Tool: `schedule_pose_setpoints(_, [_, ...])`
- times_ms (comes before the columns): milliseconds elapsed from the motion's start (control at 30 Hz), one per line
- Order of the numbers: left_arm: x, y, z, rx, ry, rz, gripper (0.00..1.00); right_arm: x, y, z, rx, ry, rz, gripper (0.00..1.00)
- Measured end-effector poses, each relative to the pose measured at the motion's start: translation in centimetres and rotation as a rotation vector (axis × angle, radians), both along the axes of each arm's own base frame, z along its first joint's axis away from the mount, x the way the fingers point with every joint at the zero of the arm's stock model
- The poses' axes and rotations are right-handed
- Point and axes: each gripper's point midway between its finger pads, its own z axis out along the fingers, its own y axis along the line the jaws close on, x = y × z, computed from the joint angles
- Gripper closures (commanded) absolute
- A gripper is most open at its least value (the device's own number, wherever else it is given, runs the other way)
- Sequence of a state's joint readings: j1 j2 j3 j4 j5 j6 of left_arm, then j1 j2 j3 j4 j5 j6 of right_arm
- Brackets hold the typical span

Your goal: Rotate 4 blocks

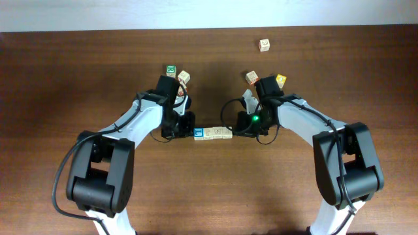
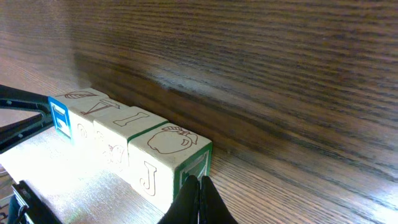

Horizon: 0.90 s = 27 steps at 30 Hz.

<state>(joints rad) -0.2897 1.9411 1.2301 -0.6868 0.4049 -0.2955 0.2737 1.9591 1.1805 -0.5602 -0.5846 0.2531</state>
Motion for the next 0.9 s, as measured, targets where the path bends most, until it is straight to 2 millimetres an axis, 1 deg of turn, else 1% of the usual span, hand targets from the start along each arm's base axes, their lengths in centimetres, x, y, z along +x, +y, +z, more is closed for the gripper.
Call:
schedule_pose_setpoints(200, [0.1,0.0,0.0,0.003,-0.006,-0.001,1.0,-0.1,-0.1,0.3,0.0,0.0,-0.002,0.96])
schedule_pose_setpoints(433, [0.1,-0.1,-0.1,0.004,-0.008,-0.002,1.0,0.2,0.1,2.3,0.014,-0.048,0.0,0.95])
schedule_pose_setpoints(567, [0.2,0.0,-0.1,0.013,-0.014,-0.001,1.0,0.2,0.5,3.4,0.019,-0.079,0.012,0.96])
schedule_pose_setpoints(900, [0.1,0.6,-0.4,0.045,-0.013,0.004,1.0,-0.4,1.3,3.4,-0.036,-0.091,0.041,0.96])
